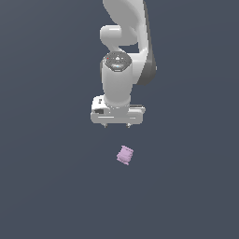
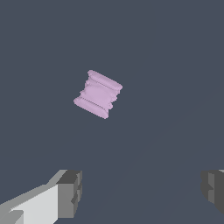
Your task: Pick up the object and move it to a goal position.
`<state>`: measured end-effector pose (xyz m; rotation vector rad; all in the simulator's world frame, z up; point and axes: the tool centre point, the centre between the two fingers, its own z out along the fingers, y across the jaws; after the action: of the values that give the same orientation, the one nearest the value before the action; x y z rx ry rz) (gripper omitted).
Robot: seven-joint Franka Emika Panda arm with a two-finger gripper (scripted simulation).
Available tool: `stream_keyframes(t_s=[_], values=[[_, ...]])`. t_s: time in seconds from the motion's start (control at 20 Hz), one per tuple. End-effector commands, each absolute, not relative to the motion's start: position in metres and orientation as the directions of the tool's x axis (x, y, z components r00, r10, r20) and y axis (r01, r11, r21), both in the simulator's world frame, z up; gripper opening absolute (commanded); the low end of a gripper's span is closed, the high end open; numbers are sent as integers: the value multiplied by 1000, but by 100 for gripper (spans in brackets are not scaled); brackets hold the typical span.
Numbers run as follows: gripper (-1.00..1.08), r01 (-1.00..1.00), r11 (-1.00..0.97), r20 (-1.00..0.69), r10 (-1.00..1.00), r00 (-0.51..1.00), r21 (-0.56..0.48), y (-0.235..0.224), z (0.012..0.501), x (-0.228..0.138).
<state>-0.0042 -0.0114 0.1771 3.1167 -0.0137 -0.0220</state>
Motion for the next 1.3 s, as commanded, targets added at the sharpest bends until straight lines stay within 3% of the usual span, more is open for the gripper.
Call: stream_keyframes(t_s=[0.0,0.6,1.25], values=[[100,-9,-1000,-14,-9,1000,25,-11,177,-4],[100,66,-998,-8,66,998,11,27,184,-1],[100,-84,-996,-6,-84,996,4,27,161,21]])
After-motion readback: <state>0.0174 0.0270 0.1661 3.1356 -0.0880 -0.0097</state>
